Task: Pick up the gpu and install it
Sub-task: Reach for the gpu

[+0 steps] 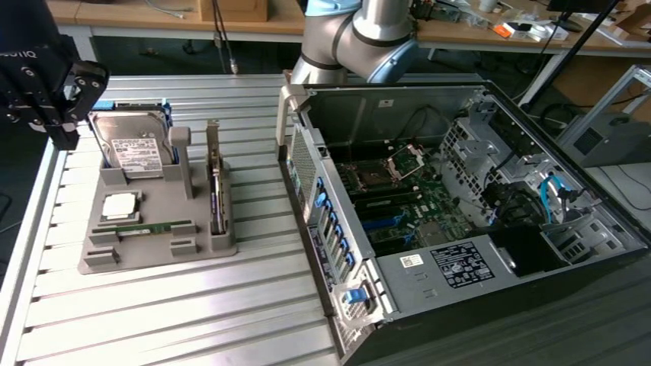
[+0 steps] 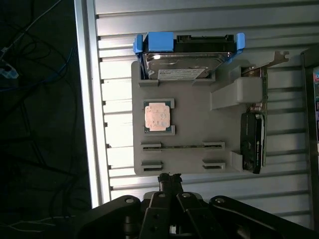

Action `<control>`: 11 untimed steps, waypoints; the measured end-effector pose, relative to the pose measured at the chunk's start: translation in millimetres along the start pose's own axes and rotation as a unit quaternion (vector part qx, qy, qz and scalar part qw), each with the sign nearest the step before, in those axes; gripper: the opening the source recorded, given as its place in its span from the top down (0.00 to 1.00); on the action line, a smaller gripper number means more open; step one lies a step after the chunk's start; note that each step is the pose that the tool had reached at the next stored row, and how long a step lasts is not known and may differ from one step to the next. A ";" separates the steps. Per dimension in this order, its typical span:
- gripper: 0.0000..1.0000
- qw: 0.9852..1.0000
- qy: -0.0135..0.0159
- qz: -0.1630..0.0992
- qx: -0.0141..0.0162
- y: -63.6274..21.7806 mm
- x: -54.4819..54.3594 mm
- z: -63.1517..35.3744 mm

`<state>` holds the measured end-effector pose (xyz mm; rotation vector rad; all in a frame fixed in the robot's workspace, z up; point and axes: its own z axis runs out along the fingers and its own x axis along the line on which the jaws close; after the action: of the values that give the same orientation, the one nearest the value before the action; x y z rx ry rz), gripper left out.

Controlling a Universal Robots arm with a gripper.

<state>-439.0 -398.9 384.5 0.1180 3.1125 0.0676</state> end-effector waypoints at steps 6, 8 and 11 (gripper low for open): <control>0.89 1.000 0.000 0.000 0.000 -0.6 6.8 -0.1; 0.89 1.000 0.000 0.000 0.000 -0.7 8.4 -0.1; 0.89 1.000 0.000 0.000 0.000 -1.2 15.7 -0.1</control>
<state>-454.7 -398.9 384.1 0.1180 3.1125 0.0675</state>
